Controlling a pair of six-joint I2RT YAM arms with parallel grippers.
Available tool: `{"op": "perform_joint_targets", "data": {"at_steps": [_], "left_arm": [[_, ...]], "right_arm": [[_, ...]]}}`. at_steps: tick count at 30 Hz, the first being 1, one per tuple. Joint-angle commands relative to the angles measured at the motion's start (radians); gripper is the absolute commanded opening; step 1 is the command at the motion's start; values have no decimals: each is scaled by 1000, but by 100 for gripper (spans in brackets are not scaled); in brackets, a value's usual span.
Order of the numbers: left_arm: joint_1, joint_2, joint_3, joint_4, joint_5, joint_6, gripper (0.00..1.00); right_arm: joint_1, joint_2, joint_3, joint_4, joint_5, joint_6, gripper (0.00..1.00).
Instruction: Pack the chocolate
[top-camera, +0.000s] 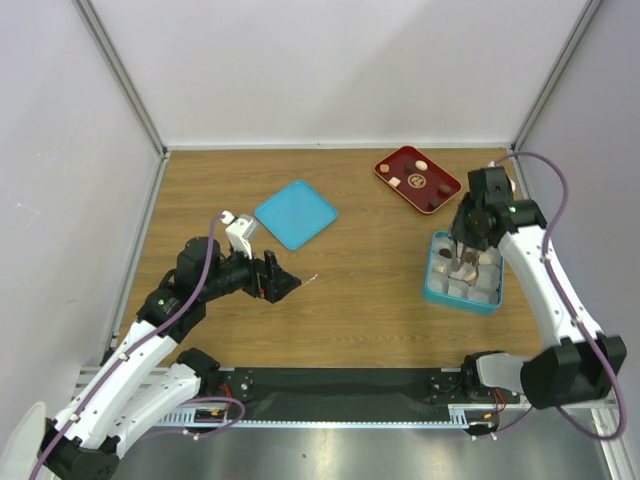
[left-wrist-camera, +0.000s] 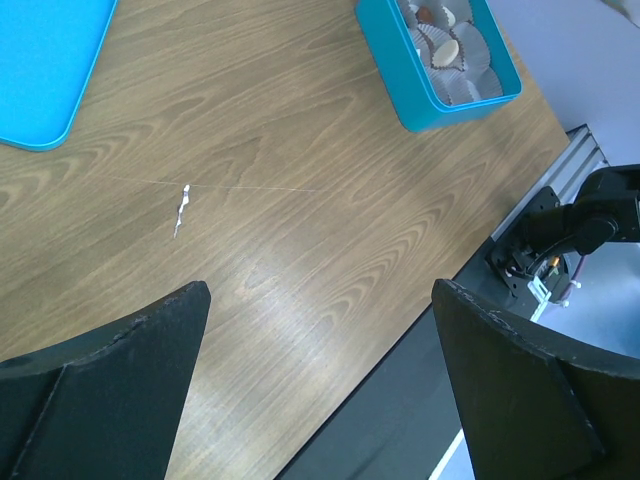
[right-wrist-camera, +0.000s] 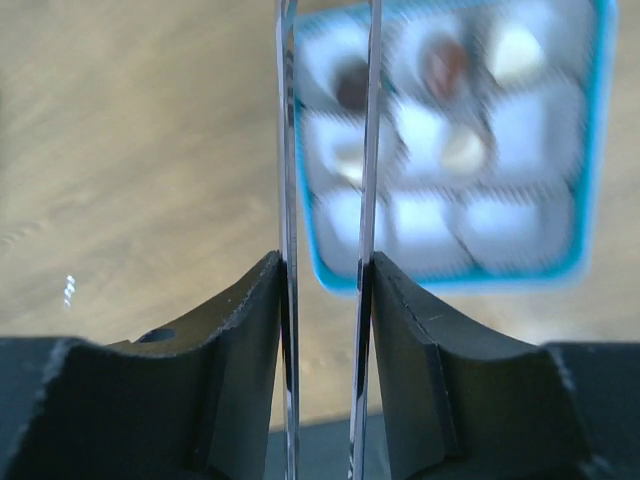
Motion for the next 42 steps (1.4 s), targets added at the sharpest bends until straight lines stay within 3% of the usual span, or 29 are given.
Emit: {"op": "perform_joint_targets", "data": {"at_steps": [1, 6, 11, 19, 28, 42], "left_arm": [[9, -2, 4, 24, -5, 11, 100], [9, -4, 4, 24, -23, 12, 100], [9, 2, 6, 21, -36, 12, 100], [11, 13, 7, 13, -51, 14, 100], [11, 21, 9, 11, -57, 15, 100], [15, 28, 9, 14, -48, 14, 100]], "right_arm": [[8, 100, 58, 202, -74, -73, 44], [6, 357, 173, 392, -117, -134, 45], [12, 597, 410, 429, -146, -179, 46], [43, 882, 645, 416, -142, -234, 48], [55, 959, 727, 365, -22, -259, 47], [60, 878, 704, 411, -5, -318, 47]]}}
